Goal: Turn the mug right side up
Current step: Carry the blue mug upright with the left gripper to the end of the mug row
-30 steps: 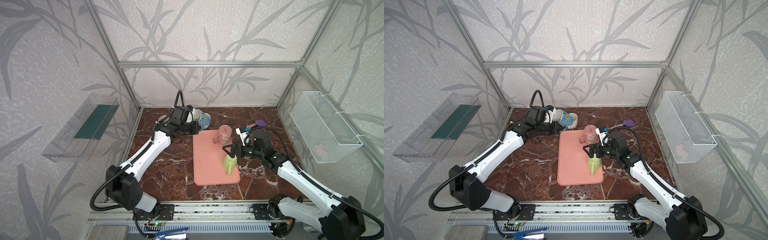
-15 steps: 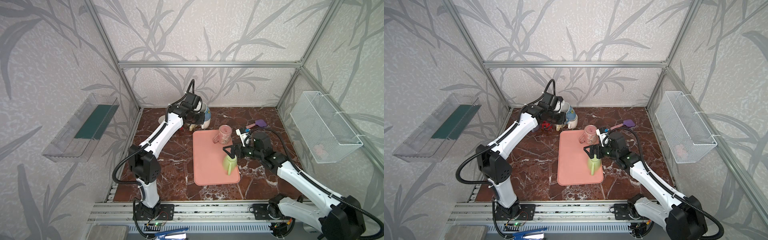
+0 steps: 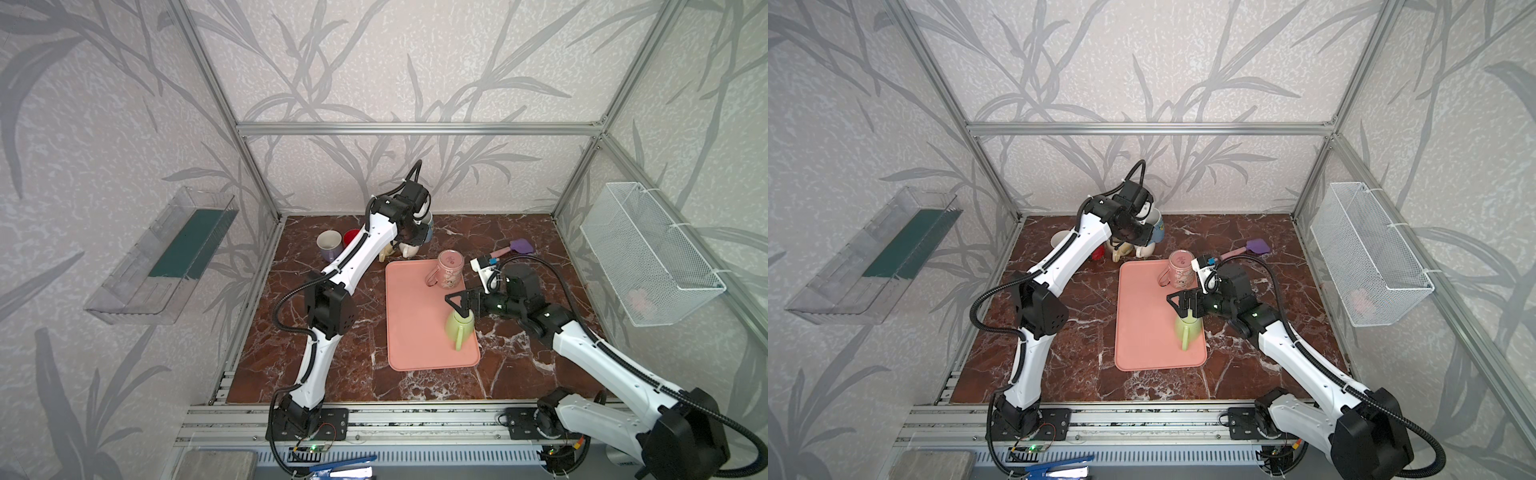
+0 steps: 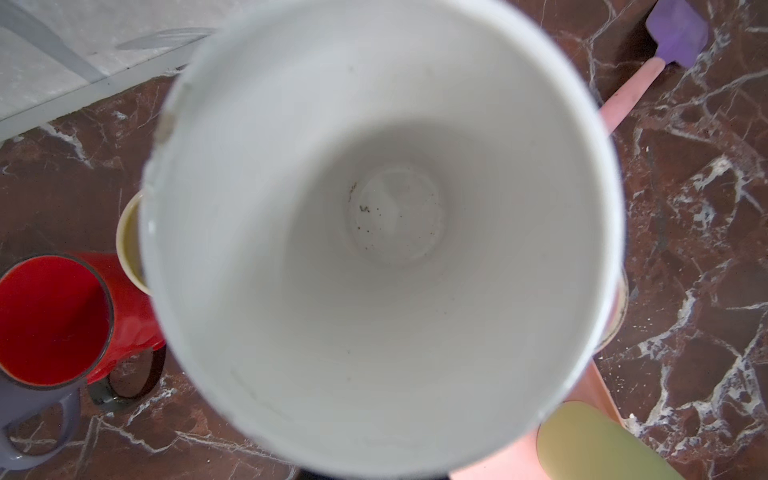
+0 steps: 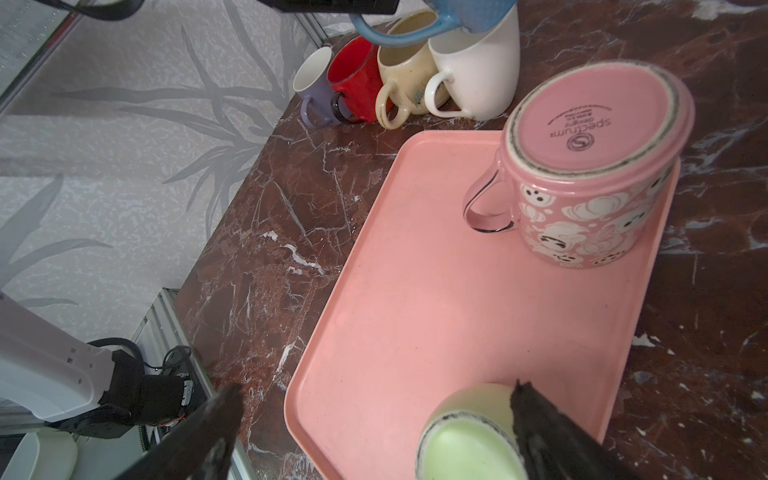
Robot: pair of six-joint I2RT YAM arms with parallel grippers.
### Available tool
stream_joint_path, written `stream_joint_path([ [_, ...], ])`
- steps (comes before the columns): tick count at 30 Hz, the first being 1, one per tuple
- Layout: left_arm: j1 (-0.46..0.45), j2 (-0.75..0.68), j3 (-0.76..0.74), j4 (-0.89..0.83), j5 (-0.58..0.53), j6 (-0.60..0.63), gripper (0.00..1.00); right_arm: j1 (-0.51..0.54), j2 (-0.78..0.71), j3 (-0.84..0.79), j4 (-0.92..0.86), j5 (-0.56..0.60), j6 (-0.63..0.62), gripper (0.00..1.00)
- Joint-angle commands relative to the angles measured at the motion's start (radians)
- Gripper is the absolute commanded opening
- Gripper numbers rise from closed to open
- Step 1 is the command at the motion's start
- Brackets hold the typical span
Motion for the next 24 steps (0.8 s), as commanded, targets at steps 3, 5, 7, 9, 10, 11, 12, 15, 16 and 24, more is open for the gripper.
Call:
stream_joint_path([
  [3,-0.002,0.041,0.102,-0.033,-0.035,0.056,0.0,-0.003,0.02,0.004,0.006,-0.033,0.007,0.99],
  [5,-0.003,0.062,0.123,-0.031,-0.039,0.062,0.0,-0.002,0.027,0.008,0.004,-0.042,0.013,0.99],
  [7,-0.003,0.084,0.143,-0.03,-0.039,0.071,0.0,-0.001,0.027,0.011,-0.001,-0.044,0.012,0.99],
  [9,-0.006,0.104,0.16,-0.031,-0.052,0.082,0.0,0.001,0.021,0.01,-0.011,-0.042,0.013,0.99],
  [10,-0.007,0.113,0.166,-0.03,-0.055,0.089,0.0,0.0,0.019,0.01,-0.015,-0.041,0.014,0.99],
  [11,-0.009,0.12,0.172,-0.027,-0.055,0.095,0.0,0.002,0.016,0.011,-0.02,-0.04,0.014,0.99],
  [12,-0.014,0.125,0.172,-0.023,-0.055,0.1,0.0,0.005,0.015,0.012,-0.022,-0.038,0.014,0.99],
  [15,-0.033,0.139,0.176,-0.007,-0.069,0.122,0.0,0.012,0.019,0.022,-0.036,-0.034,0.011,0.99],
  [16,-0.042,0.147,0.182,-0.005,-0.075,0.13,0.0,0.014,0.022,0.025,-0.038,-0.032,0.009,0.99],
  [24,-0.065,0.18,0.218,0.002,-0.083,0.131,0.0,0.019,0.028,0.031,-0.049,-0.024,0.007,0.99],
])
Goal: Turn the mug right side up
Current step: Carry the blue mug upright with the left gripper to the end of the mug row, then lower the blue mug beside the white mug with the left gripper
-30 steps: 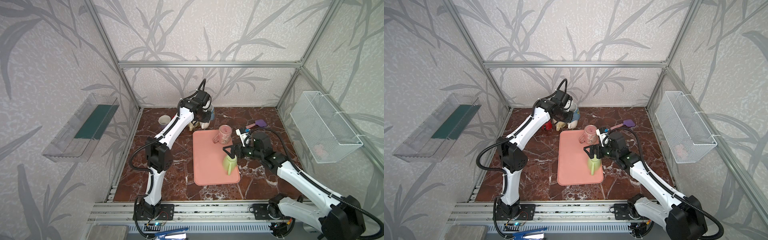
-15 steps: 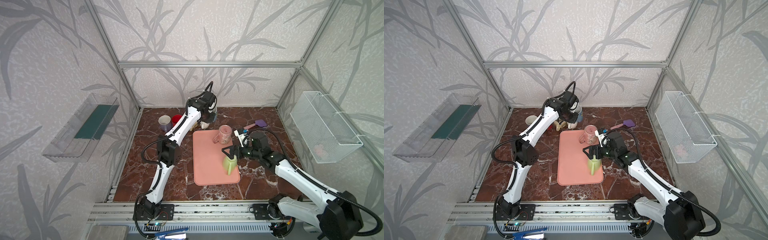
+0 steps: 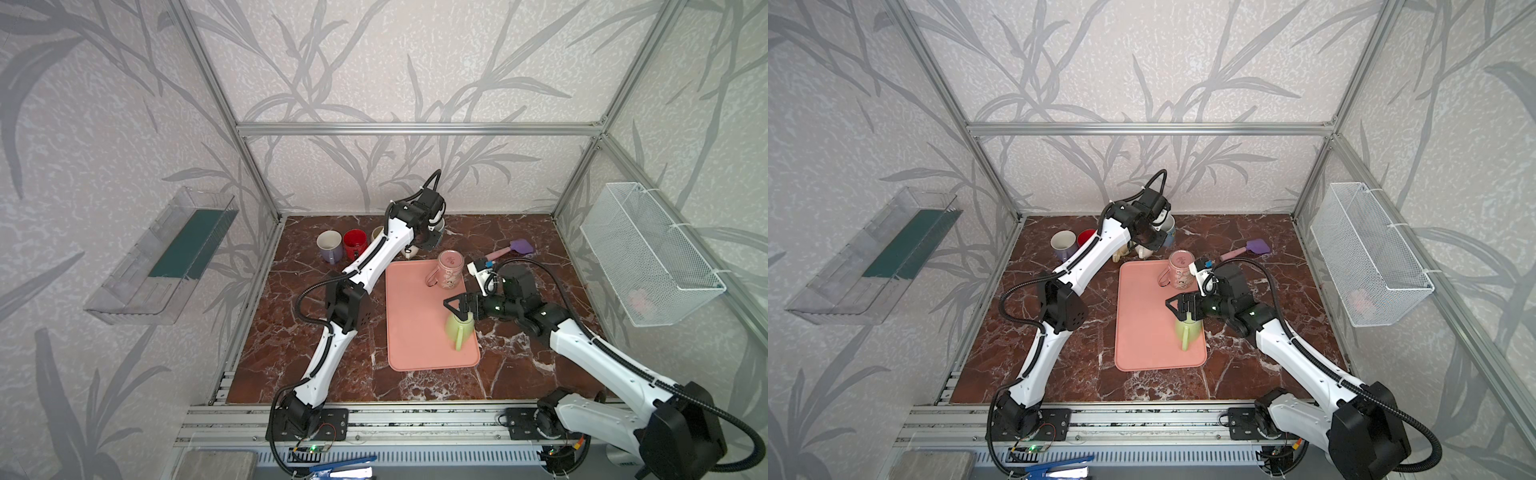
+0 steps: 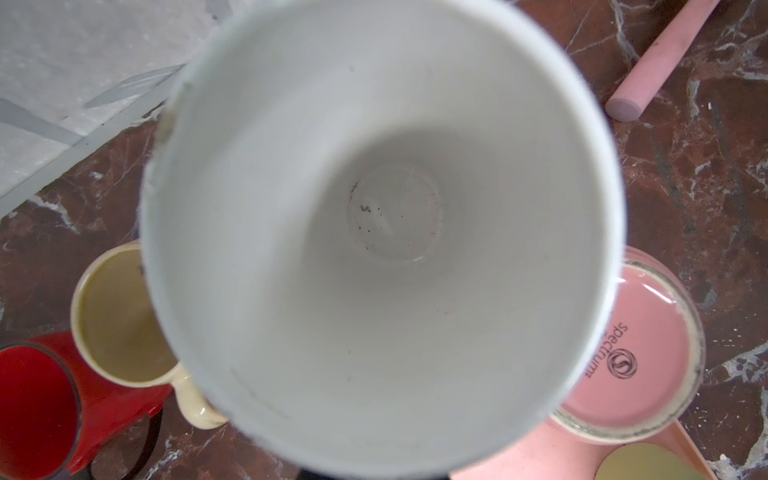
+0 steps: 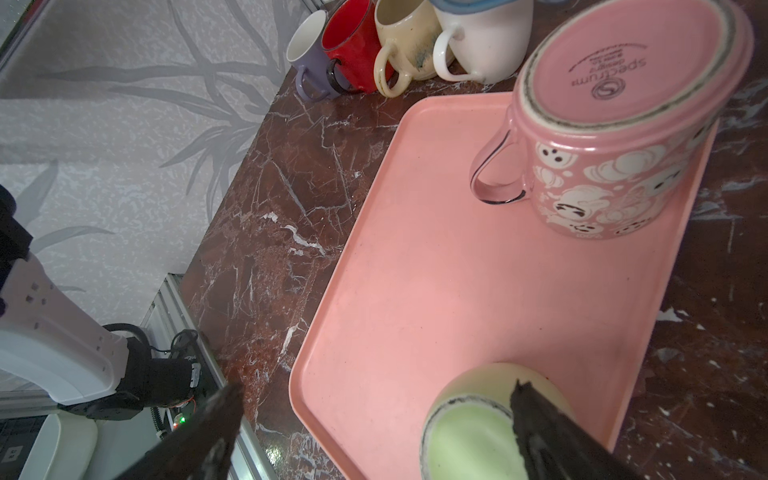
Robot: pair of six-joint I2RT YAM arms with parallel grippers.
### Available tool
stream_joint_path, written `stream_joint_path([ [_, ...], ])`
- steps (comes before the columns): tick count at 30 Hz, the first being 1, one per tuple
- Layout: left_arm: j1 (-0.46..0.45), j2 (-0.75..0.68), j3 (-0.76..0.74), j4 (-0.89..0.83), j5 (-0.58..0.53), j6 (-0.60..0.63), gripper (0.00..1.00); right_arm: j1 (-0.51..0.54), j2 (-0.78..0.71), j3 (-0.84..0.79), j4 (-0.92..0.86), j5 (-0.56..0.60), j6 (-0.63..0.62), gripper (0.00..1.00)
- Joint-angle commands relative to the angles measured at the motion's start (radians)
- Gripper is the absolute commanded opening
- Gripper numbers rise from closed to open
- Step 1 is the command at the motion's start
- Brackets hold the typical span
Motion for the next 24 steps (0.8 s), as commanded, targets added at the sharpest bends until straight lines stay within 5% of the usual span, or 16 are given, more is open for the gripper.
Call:
stream_joint_path([
  [1,-0.006,-0.001,0.041,0.03,-0.015,0.025,0.0,0.006,0.006,0.029,-0.016,-0.001,-0.004,0.99],
  [24,-0.039,0.131,0.066,0.1,-0.091,0.01,0.0,0.009,0.001,0.02,-0.04,0.002,-0.007,0.99],
])
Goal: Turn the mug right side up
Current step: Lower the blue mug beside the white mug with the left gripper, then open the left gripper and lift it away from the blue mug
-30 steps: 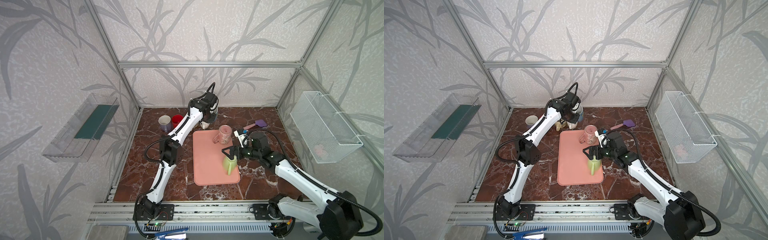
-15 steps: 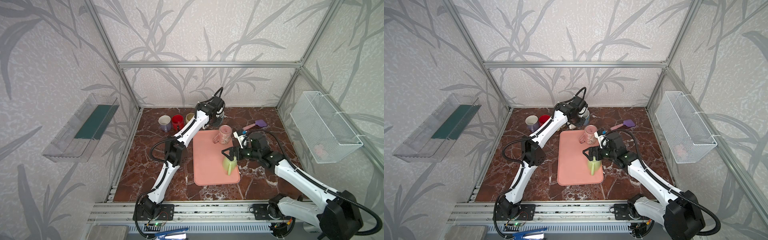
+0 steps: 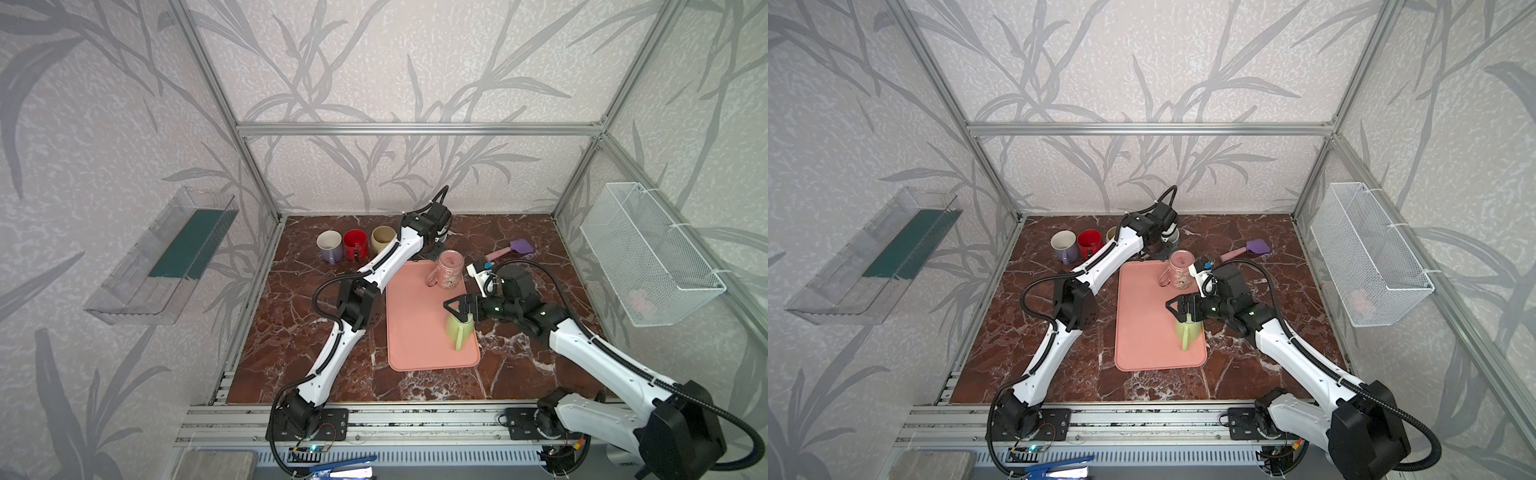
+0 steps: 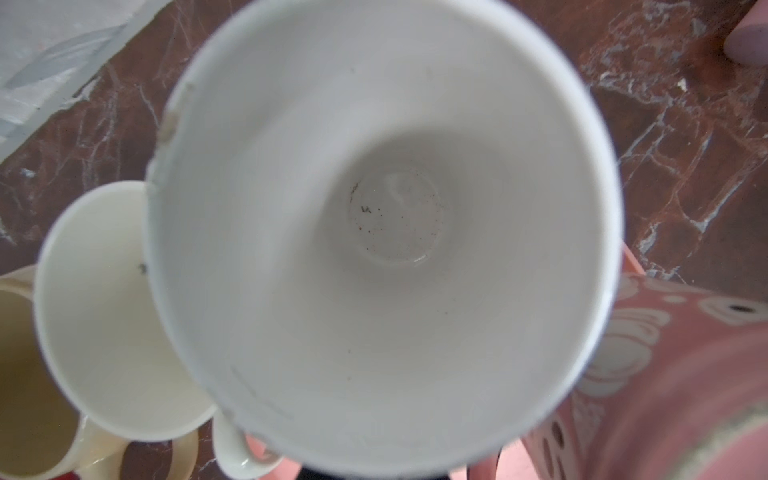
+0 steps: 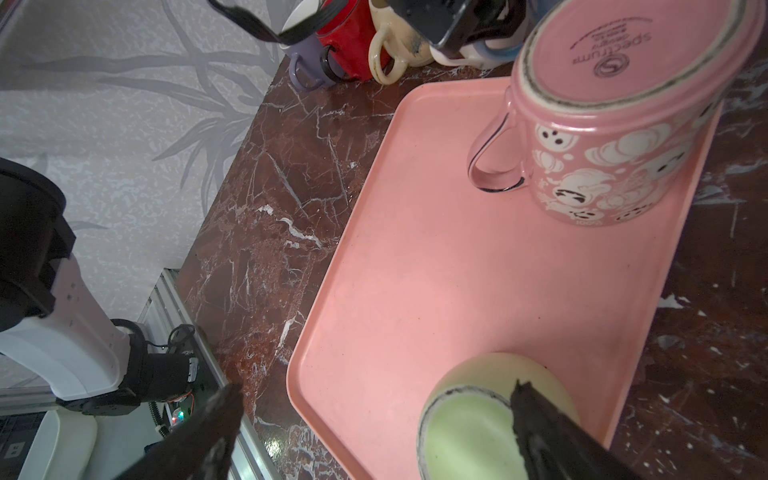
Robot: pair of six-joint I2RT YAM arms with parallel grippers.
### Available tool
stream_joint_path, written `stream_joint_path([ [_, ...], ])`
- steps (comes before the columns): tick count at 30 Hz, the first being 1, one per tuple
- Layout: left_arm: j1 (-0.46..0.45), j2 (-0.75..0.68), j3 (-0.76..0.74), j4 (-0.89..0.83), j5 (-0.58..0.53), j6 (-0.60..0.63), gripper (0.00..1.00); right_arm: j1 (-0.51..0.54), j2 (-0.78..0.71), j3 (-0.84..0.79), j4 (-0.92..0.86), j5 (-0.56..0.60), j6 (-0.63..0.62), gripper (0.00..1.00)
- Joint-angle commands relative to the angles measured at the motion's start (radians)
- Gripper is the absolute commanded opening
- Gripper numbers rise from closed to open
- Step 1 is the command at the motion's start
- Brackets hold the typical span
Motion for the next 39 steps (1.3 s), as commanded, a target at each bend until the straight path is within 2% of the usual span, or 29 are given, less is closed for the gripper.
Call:
stream_joint_path([
  [1,-0.01,-0.005,0.043,0.053,-0.029,0.002,0.0,0.007,-0.003,0.02,-0.019,-0.003,-0.006,0.99],
  [32,-0.011,0.08,0.078,0.091,-0.072,-0.045,0.0,0.006,0.036,0.008,0.011,-0.027,-0.003,0.99],
  [39,-0.011,0.073,0.078,0.085,-0.063,-0.056,0.13,0.006,0.035,0.007,0.013,-0.028,-0.003,0.99],
])
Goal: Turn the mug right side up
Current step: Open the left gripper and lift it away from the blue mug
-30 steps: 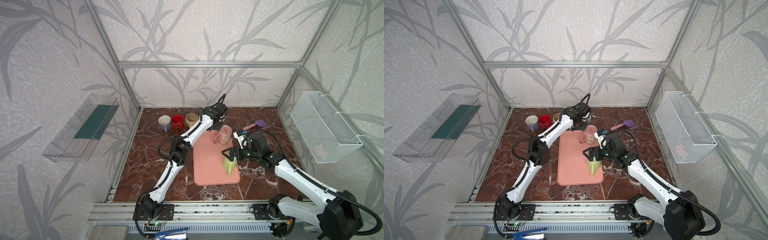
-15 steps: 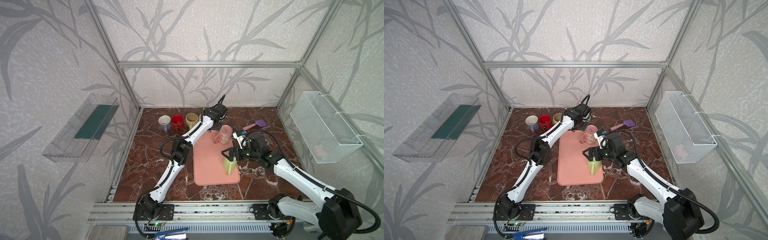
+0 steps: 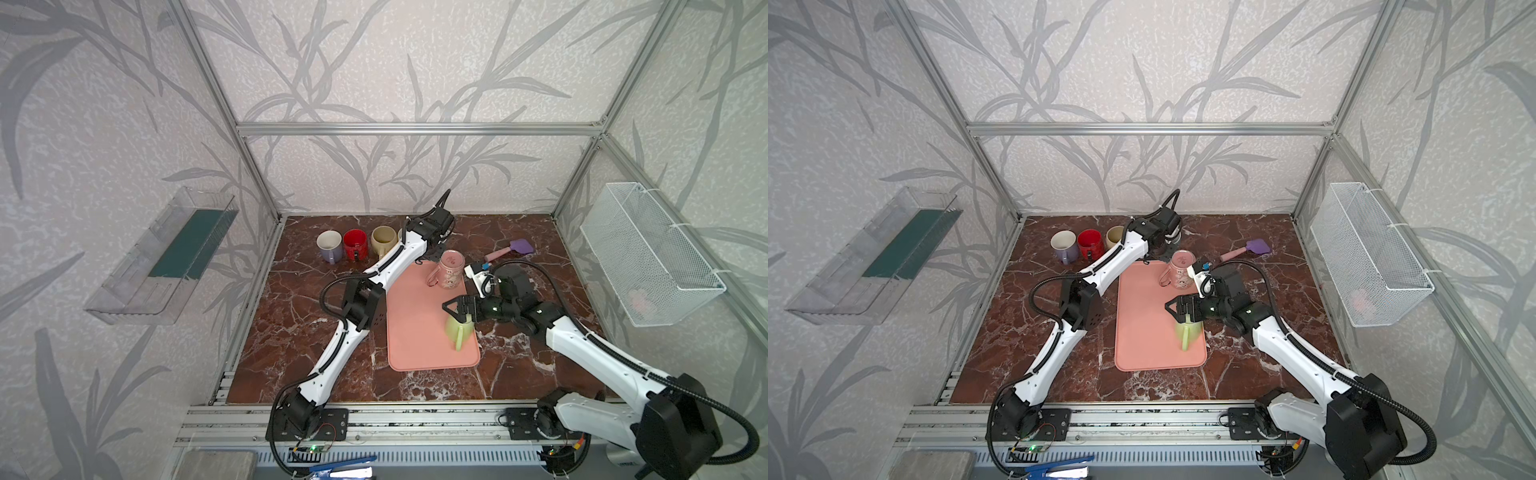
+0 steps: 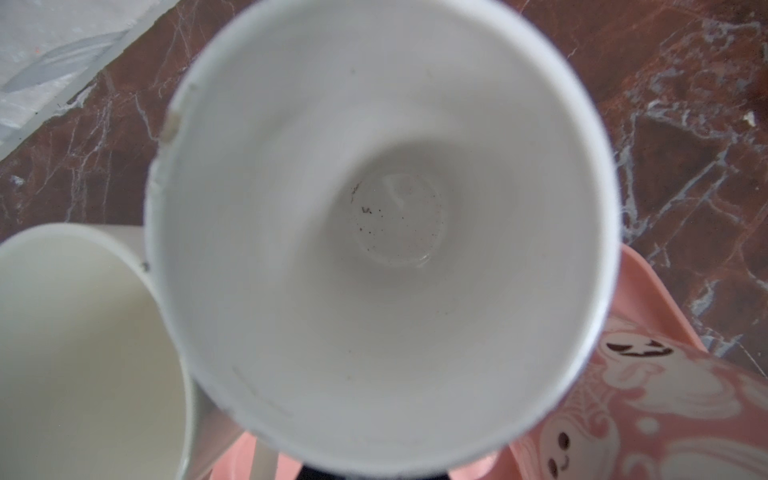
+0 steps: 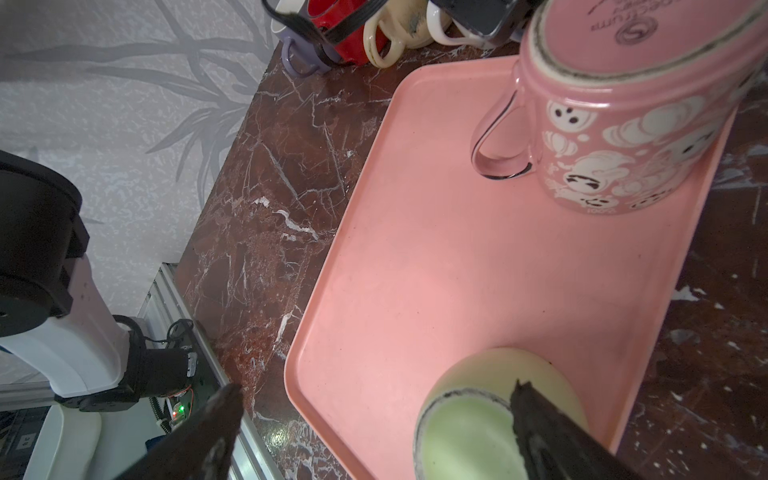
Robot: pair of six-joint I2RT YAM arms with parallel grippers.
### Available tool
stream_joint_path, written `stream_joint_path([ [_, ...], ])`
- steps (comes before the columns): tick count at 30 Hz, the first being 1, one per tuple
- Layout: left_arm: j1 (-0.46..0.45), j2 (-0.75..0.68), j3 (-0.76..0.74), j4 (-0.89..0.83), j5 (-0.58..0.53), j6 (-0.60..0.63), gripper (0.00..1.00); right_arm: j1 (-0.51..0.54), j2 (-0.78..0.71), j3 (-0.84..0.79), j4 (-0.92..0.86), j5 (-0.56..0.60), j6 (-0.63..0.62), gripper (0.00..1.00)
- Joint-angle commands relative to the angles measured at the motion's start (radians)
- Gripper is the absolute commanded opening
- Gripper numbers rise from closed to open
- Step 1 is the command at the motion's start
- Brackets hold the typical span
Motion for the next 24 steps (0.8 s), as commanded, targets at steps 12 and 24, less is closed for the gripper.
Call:
stream_joint_path([
  [12,-0.006,0.003,0.045,0.018,0.026,-0.035,0.19,0.005,0.004,0.003,0.022,-0.018,-0.001,0.99],
  [24,-0.006,-0.011,0.045,0.012,0.028,-0.045,0.39,0.005,-0.016,-0.003,0.019,-0.008,-0.005,0.99],
])
